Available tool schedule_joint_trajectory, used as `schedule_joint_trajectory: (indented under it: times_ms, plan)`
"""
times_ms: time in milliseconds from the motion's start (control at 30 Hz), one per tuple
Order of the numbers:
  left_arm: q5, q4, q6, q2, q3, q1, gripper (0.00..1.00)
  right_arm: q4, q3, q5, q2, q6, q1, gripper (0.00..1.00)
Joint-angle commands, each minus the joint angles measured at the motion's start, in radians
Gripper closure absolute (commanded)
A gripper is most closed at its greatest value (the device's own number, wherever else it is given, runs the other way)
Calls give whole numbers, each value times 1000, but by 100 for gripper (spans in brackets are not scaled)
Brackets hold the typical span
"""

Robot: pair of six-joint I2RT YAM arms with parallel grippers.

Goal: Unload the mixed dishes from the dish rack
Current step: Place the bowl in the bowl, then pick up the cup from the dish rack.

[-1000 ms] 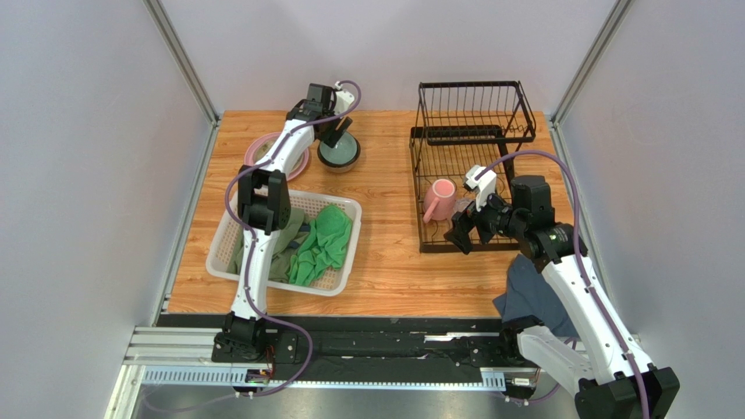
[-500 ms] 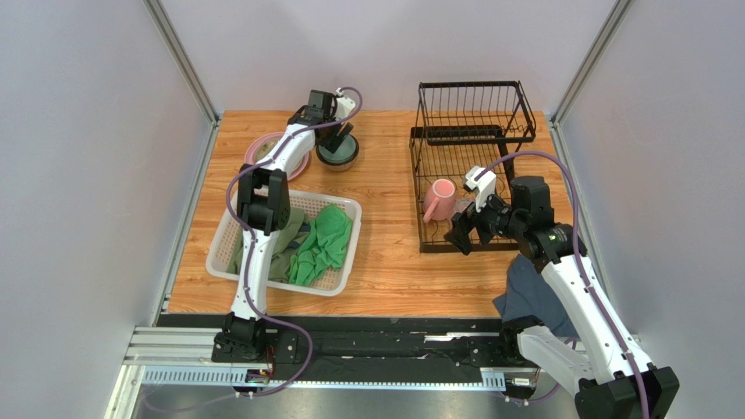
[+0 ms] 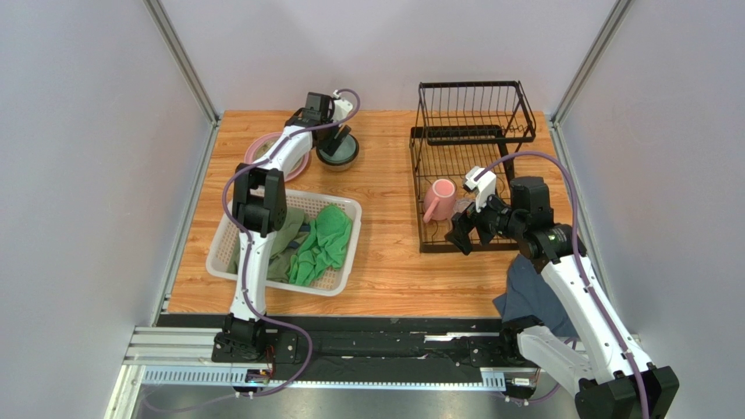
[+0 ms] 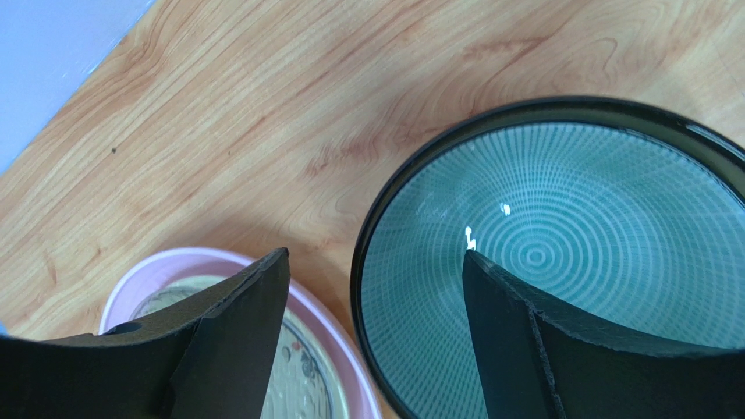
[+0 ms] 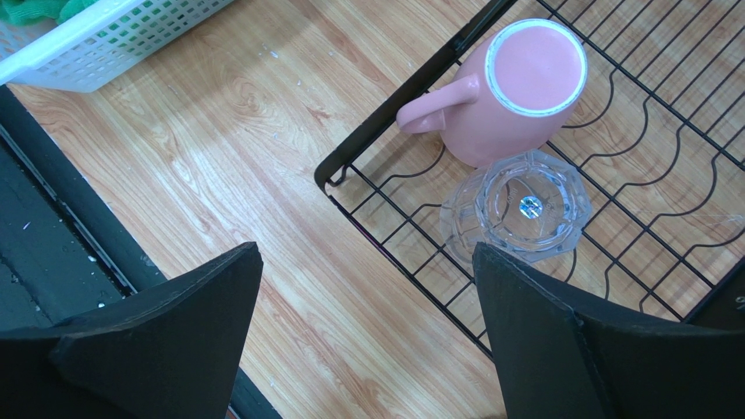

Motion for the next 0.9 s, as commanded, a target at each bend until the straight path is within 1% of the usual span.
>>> schedule_joint_trajectory:
  times_ms: [0, 233, 367, 633, 867]
  plan:
    - [18, 26, -41, -147, -31, 5, 20, 56, -4, 51, -13, 12, 2, 4]
    - [67, 29, -62, -245, -84, 5, 19, 74, -3, 132, 0, 24, 2, 3]
    - [95, 24, -74, -301, -117, 5, 19, 70, 11, 183, 49, 12, 4, 2]
    - [165, 28, -119, -439, -243, 5, 19, 122, 54, 382, 154, 14, 2, 1]
    - [178, 49, -113, -512, -324, 5, 19, 147, 82, 425, 238, 11, 2, 1]
